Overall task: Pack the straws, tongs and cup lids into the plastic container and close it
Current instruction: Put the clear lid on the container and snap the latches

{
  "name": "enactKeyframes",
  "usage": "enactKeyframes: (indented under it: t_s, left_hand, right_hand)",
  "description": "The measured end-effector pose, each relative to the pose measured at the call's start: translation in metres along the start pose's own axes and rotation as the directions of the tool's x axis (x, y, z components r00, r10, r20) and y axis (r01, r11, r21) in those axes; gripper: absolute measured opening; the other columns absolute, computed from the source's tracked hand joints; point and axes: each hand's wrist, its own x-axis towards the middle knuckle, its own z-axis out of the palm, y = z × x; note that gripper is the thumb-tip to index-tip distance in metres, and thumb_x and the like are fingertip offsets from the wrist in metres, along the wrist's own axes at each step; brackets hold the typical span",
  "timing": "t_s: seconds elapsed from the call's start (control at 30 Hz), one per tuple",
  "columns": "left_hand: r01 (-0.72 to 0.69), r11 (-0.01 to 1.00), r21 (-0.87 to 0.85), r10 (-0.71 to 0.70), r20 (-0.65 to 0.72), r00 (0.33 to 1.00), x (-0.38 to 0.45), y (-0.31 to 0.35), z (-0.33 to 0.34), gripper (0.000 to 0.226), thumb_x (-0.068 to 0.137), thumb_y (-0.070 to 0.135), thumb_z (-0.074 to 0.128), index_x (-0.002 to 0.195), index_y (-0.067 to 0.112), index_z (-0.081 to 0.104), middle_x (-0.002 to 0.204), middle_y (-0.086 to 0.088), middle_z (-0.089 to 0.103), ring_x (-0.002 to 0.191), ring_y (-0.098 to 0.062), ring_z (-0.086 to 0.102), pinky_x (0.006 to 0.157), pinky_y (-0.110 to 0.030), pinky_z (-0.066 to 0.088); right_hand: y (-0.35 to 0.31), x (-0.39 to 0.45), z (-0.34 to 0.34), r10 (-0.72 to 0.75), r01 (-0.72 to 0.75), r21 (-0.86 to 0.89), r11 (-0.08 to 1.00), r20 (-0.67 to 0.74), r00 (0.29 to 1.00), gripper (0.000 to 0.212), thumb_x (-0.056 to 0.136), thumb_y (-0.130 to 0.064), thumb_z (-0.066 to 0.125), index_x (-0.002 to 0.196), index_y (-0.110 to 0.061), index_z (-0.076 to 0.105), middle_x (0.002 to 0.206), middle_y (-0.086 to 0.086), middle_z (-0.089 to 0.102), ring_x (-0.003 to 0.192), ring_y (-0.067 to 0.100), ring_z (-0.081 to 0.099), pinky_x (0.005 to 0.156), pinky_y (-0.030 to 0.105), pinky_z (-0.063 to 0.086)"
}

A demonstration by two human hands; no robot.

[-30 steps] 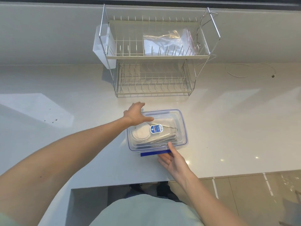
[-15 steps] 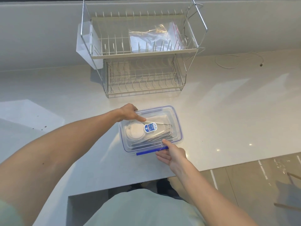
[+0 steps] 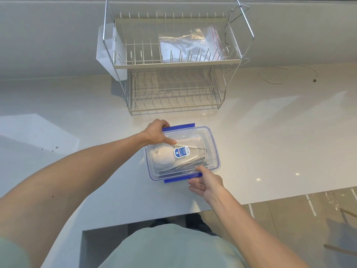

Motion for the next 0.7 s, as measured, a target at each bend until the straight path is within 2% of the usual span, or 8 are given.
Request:
enactKeyframes:
  t_s: [0.1, 0.17, 0.23, 0.33, 0.5, 0.6, 0.67, 0.7]
  left_hand:
    - [-0.067, 0.998, 0.003, 0.067, -0.035, 0.997, -0.005, -0.003, 0.004, 0.066, 0.069, 0.044, 0.091, 0.12, 0.019, 0.059, 0.121, -0.003, 0.062, 0.105, -0.021, 0.06, 0.095, -0.039, 0.055]
    - [-0.102, 0.995, 0.006, 0.102, -0.053, 0.993, -0.008, -0.005, 0.006, 0.067, 0.072, 0.043, 0.089, 0.126, 0.018, 0.06, 0.123, -0.003, 0.063, 0.109, -0.022, 0.059, 0.1, -0.04, 0.052]
    - [-0.128, 0.992, 0.022, 0.129, -0.074, 0.989, -0.011, -0.005, 0.007, 0.068, 0.075, 0.042, 0.088, 0.132, 0.016, 0.061, 0.125, -0.004, 0.062, 0.113, -0.022, 0.058, 0.103, -0.039, 0.049]
    - [-0.144, 0.989, 0.019, 0.146, -0.107, 0.984, -0.012, -0.005, 0.008, 0.062, 0.075, 0.04, 0.088, 0.126, 0.015, 0.064, 0.122, -0.004, 0.063, 0.11, -0.022, 0.059, 0.101, -0.04, 0.05]
    - [-0.167, 0.98, 0.106, 0.181, -0.141, 0.973, -0.014, -0.01, 0.009, 0.059, 0.077, 0.052, 0.082, 0.125, 0.02, 0.066, 0.122, 0.0, 0.066, 0.116, -0.024, 0.053, 0.101, -0.042, 0.043]
    - [-0.161, 0.964, 0.211, 0.2, -0.181, 0.963, -0.025, -0.01, 0.015, 0.069, 0.084, 0.06, 0.072, 0.141, 0.026, 0.056, 0.139, 0.001, 0.06, 0.128, -0.023, 0.048, 0.108, -0.044, 0.035]
    - [-0.136, 0.979, 0.15, 0.171, -0.249, 0.953, -0.036, -0.012, 0.024, 0.08, 0.084, 0.06, 0.072, 0.151, 0.028, 0.044, 0.152, 0.001, 0.048, 0.138, -0.023, 0.042, 0.114, -0.046, 0.032]
    - [-0.115, 0.991, 0.068, 0.13, -0.298, 0.946, -0.042, -0.014, 0.026, 0.086, 0.082, 0.06, 0.074, 0.154, 0.029, 0.039, 0.156, 0.001, 0.043, 0.141, -0.022, 0.039, 0.117, -0.048, 0.033]
  right_hand:
    - [0.002, -0.001, 0.0, 0.011, -0.011, 0.002, 1.0, 0.026, 1.0, 0.03, 0.088, -0.026, 0.077, 0.098, 0.002, 0.069, 0.079, 0.021, 0.073, 0.07, 0.032, 0.075, 0.071, 0.046, 0.065]
    - [0.002, -0.001, 0.0, 0.013, -0.014, 0.015, 1.0, 0.025, 1.0, 0.03, 0.089, -0.025, 0.076, 0.098, 0.002, 0.069, 0.081, 0.021, 0.072, 0.071, 0.032, 0.074, 0.071, 0.046, 0.065]
    - [0.002, 0.0, 0.0, 0.009, -0.009, 0.017, 1.0, 0.025, 1.0, 0.029, 0.089, -0.024, 0.076, 0.099, 0.002, 0.068, 0.08, 0.022, 0.072, 0.071, 0.032, 0.074, 0.071, 0.046, 0.065]
    - [0.002, 0.003, 0.001, -0.008, 0.008, 0.026, 1.0, 0.017, 1.0, 0.029, 0.089, -0.022, 0.076, 0.102, 0.003, 0.068, 0.075, 0.022, 0.072, 0.067, 0.032, 0.074, 0.07, 0.046, 0.065]
    - [0.0, 0.002, 0.001, -0.013, 0.013, -0.003, 1.0, 0.037, 0.999, 0.027, 0.09, -0.02, 0.075, 0.103, 0.003, 0.069, 0.072, 0.02, 0.073, 0.062, 0.029, 0.074, 0.064, 0.042, 0.065]
    - [-0.003, 0.0, -0.011, 0.027, -0.016, -0.094, 0.995, 0.111, 0.993, 0.039, 0.089, -0.034, 0.078, 0.105, 0.001, 0.068, 0.084, 0.021, 0.076, 0.071, 0.031, 0.077, 0.065, 0.044, 0.065]
    - [-0.002, 0.003, -0.022, -0.023, 0.032, -0.182, 0.983, 0.052, 0.998, 0.051, 0.085, -0.05, 0.079, 0.097, -0.003, 0.064, 0.091, 0.018, 0.073, 0.085, 0.036, 0.076, 0.074, 0.048, 0.065]
    - [-0.003, 0.007, -0.027, -0.101, 0.095, -0.231, 0.968, -0.012, 0.995, 0.056, 0.082, -0.056, 0.078, 0.094, -0.005, 0.06, 0.091, 0.014, 0.07, 0.088, 0.037, 0.074, 0.078, 0.049, 0.064]
